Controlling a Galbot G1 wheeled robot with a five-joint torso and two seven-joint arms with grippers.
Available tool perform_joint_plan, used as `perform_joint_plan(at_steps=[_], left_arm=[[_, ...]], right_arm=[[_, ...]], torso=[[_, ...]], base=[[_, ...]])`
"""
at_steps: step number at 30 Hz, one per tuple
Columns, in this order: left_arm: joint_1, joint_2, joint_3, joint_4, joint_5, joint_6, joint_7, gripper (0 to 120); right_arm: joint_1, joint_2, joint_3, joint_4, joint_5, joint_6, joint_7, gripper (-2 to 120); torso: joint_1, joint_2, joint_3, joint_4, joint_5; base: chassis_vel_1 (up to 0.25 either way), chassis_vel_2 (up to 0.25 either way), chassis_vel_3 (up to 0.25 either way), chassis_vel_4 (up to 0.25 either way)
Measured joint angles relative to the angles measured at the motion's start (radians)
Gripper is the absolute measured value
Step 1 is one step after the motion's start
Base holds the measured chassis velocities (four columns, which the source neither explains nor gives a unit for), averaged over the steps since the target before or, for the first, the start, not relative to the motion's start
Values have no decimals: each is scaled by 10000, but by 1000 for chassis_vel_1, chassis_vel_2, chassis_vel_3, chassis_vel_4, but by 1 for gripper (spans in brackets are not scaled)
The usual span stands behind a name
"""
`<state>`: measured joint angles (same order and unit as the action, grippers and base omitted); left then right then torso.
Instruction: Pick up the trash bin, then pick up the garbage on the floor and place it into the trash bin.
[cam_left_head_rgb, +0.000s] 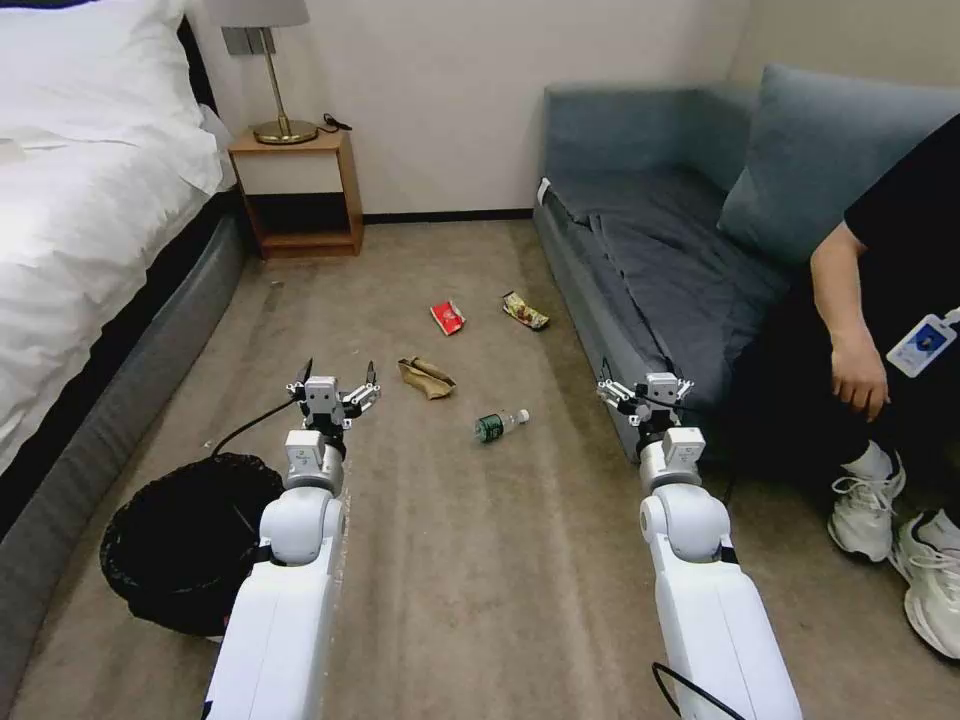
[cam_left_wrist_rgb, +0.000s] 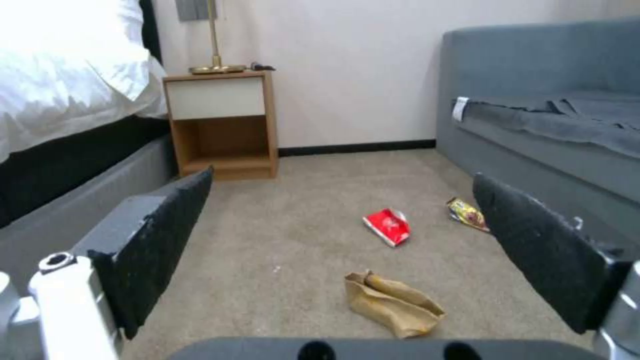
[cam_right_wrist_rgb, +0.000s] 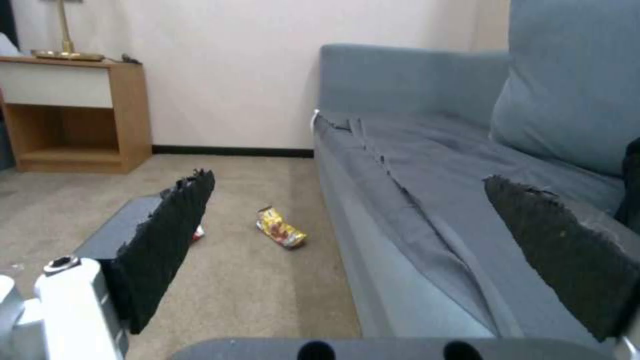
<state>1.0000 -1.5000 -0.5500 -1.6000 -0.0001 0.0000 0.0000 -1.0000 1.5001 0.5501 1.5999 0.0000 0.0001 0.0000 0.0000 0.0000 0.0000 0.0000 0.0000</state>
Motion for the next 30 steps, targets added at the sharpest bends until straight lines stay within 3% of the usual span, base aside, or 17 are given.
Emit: perform_joint_plan(at_steps=[30], left_arm=[[0,0,0,0,0,0,0,100]], right_arm=[[0,0,0,0,0,0,0,100]], torso=[[0,0,0,0,0]], base=[[0,0,0,0]])
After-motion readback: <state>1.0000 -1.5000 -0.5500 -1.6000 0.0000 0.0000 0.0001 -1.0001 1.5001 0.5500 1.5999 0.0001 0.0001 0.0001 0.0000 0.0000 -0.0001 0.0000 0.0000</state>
